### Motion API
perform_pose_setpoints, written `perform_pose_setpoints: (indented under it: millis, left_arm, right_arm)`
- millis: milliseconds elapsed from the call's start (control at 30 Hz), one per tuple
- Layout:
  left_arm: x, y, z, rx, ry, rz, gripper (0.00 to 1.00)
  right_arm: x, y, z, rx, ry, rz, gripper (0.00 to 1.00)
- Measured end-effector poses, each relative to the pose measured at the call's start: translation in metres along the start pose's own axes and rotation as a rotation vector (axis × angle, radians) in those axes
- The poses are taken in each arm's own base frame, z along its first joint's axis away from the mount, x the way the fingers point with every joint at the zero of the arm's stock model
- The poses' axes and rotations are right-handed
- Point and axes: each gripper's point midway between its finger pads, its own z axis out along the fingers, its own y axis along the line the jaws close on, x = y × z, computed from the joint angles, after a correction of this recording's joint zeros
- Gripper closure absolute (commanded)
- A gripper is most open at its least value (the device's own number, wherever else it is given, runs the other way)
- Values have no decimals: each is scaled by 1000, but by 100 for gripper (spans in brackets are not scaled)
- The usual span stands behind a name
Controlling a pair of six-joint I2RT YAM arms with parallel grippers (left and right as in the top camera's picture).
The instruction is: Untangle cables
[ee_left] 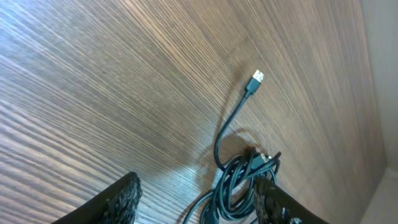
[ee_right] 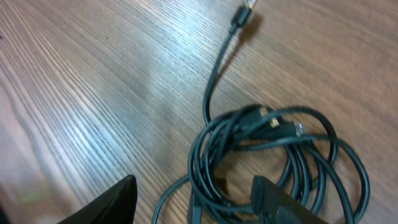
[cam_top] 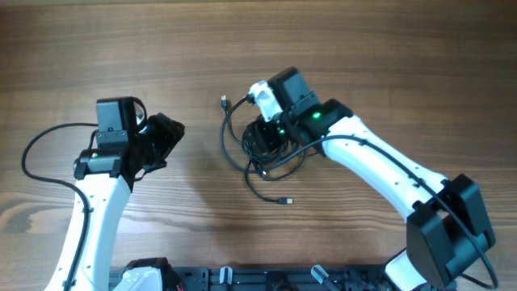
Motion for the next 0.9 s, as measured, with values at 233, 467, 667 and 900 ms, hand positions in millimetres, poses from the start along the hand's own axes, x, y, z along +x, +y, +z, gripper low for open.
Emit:
perform_pose_setpoints:
  millis: [233, 467, 667, 900]
  left_arm:
    - [-3, 5, -1, -8, -2, 16, 35]
    - [-2, 6, -1, -12, 1, 28, 34]
    - [-2, 6, -1, -12, 2, 28, 33]
    - [-2, 6, -1, -12, 2, 28, 33]
  right_arm:
    - [22, 9, 28, 47, 90, -96, 45]
    - [53, -1, 50, 65, 215, -130, 53]
    - [68, -6, 61, 62, 271, -143, 53]
    - [66, -6, 64, 60, 263, -163, 54]
